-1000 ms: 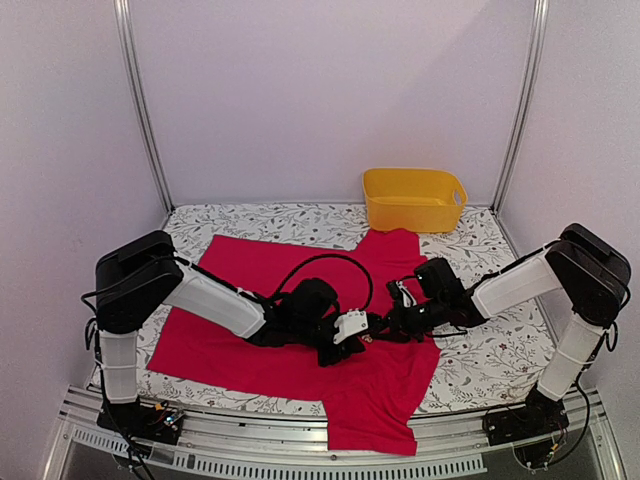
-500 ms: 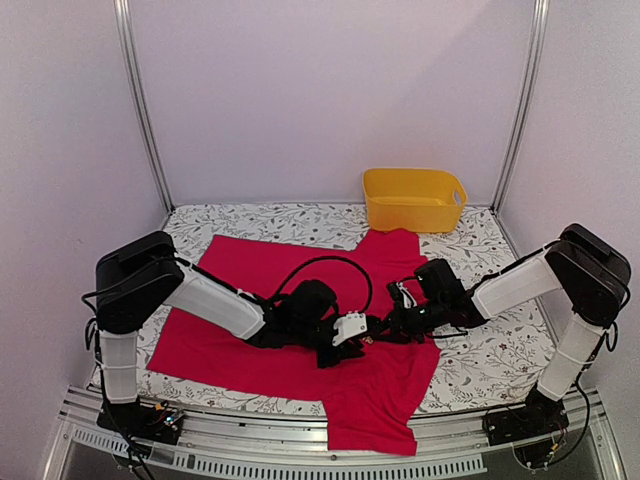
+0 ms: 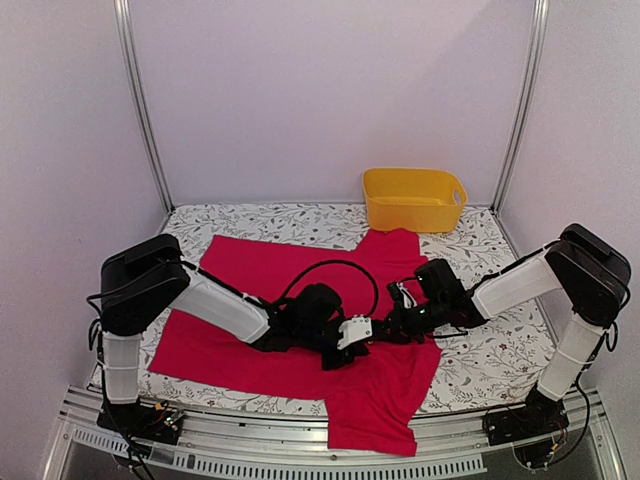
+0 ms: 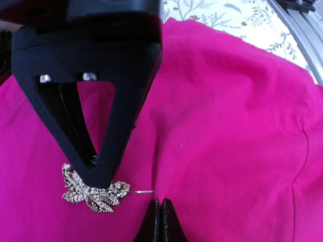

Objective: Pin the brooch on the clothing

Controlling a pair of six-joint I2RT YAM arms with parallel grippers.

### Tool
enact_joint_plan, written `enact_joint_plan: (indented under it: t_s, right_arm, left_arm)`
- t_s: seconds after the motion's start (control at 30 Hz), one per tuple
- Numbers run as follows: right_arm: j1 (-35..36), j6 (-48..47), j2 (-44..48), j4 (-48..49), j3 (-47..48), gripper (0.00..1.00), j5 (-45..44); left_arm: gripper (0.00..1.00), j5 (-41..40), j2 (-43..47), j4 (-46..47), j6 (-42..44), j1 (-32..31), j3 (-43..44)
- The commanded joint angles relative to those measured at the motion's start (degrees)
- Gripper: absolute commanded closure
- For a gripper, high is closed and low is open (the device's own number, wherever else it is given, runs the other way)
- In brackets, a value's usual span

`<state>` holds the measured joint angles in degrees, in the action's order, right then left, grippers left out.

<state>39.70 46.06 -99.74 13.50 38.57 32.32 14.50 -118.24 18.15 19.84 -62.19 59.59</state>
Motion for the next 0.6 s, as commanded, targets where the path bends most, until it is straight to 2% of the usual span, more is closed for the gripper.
enact_joint_plan:
  t_s: [0.0,0.23,0.4,0.57]
  right_arm:
    - [-0.1,1.7,0.0,-0.3,0.6,1.00,2.6]
    - [-1.3,1.5,-0.9,-3.4,2.3,1.00,6.5]
    - [-2.2,-1.3,-0.8,-8.3,3.3,1.00,6.7]
    - [-2.2,-1.2,-1.3,-8.1,2.9,1.00,7.6]
  left_arm:
    - [1.00,-2.3,-1.9,-1.0,1.0,-1.3,0.2]
    - [1.00,-7.6,-0.9,-0.4,2.2,-2.2,-1.0]
    - [1.00,-8.6,0.0,-1.5,2.1,-2.4,-1.1]
    - [1.00,-9.9,-0.6,-1.0,2.4,-2.9,-0.6]
